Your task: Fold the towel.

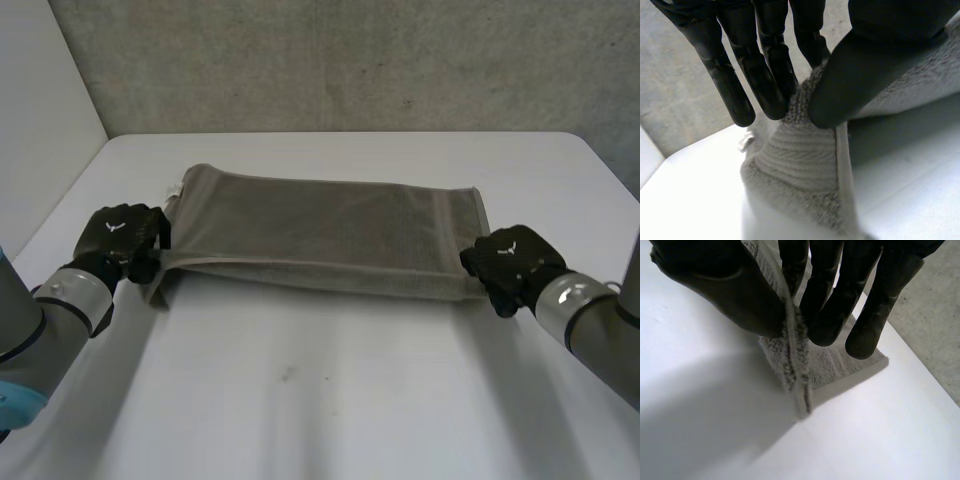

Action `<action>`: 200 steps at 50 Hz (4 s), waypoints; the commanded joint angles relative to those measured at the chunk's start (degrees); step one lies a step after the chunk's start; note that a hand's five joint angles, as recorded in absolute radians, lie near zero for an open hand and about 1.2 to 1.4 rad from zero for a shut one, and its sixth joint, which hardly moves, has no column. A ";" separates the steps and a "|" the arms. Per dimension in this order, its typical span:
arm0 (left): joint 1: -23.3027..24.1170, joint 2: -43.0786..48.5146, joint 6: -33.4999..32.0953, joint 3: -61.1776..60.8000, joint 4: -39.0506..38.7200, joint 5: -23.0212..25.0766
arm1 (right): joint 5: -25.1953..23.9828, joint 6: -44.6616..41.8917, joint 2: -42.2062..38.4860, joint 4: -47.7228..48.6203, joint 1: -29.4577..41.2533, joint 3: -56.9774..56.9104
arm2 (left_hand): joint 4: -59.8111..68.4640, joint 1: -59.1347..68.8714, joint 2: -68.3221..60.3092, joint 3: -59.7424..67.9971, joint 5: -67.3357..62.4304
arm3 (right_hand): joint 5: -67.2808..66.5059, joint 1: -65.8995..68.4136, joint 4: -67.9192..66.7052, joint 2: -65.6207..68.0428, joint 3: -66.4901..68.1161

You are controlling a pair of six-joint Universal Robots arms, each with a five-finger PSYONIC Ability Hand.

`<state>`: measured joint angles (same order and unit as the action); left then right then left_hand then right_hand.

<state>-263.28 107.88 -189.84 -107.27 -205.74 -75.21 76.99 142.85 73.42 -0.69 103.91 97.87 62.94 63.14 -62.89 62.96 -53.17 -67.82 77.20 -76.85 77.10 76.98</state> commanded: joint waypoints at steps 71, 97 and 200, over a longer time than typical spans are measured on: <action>-1.71 -2.50 -19.16 -5.40 6.03 -3.99 | -3.08 3.31 4.54 10.89 -8.64 11.37 | -26.02 -26.22 25.97 -26.04 26.25 | -2.18 2.80 -3.15 2.90 3.02; -1.28 4.09 -18.81 -2.94 8.96 -2.14 | -3.08 3.14 3.66 11.41 -8.73 11.55 | -15.72 -15.92 15.67 -15.74 15.95 | -2.18 2.80 -3.15 2.90 3.02; -9.27 -33.19 -19.52 -12.97 25.67 8.23 | -5.54 -22.79 21.44 -20.41 -14.70 2.42 | 17.06 16.86 -17.11 17.04 -16.83 | -2.18 2.80 -3.15 2.90 3.02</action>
<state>-272.26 72.97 -209.17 -120.73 -176.90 -68.12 71.89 121.34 98.11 -22.62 89.23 104.22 69.73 68.67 -69.75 69.71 -59.22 -67.88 77.20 -76.87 77.11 77.03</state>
